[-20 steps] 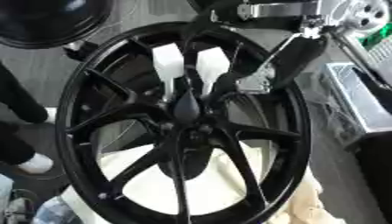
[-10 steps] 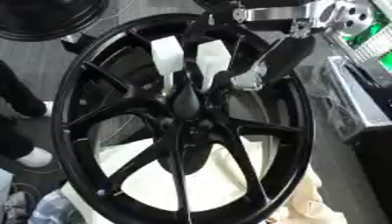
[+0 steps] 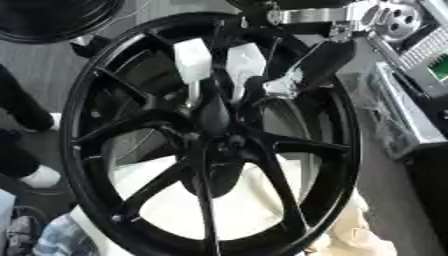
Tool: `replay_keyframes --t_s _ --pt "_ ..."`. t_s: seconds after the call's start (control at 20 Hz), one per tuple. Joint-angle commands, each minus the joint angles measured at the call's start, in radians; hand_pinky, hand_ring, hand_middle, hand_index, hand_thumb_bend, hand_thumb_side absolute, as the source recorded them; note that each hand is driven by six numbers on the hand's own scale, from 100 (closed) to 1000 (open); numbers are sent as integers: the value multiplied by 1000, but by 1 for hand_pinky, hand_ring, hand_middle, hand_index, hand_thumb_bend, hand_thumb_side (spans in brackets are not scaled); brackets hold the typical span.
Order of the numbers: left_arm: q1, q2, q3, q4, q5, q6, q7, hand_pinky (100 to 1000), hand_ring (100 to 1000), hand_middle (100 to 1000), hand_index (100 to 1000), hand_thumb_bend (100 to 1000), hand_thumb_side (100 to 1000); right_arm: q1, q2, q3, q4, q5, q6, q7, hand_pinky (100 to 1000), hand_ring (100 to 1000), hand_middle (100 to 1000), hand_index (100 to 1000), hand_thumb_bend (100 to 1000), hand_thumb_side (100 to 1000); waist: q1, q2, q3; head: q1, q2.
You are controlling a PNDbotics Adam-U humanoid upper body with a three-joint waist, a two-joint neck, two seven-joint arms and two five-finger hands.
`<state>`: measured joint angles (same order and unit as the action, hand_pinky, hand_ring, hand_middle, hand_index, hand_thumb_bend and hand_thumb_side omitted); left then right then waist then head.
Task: Pull the pin out of the wheel hub.
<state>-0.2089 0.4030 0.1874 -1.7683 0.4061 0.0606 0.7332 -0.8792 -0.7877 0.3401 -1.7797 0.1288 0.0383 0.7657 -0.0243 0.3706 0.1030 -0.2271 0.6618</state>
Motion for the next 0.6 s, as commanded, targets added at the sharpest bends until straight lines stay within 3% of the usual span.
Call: replay_keyframes --t_s 0.05,0.6 --pt "-5 15 5 -9 2 2 -2 635 623 590 694 105 823 -14 -20 -13 6 8 2 -2 1000 934 859 931 181 396 2 -14 2 -1 -4" --pt "-4 13 4 -10 -2 3 -5 635 623 590 693 103 823 -10 -17 -16 51 38 -3 19 1000 928 789 911 173 406 1 -7 3 -2 -7"
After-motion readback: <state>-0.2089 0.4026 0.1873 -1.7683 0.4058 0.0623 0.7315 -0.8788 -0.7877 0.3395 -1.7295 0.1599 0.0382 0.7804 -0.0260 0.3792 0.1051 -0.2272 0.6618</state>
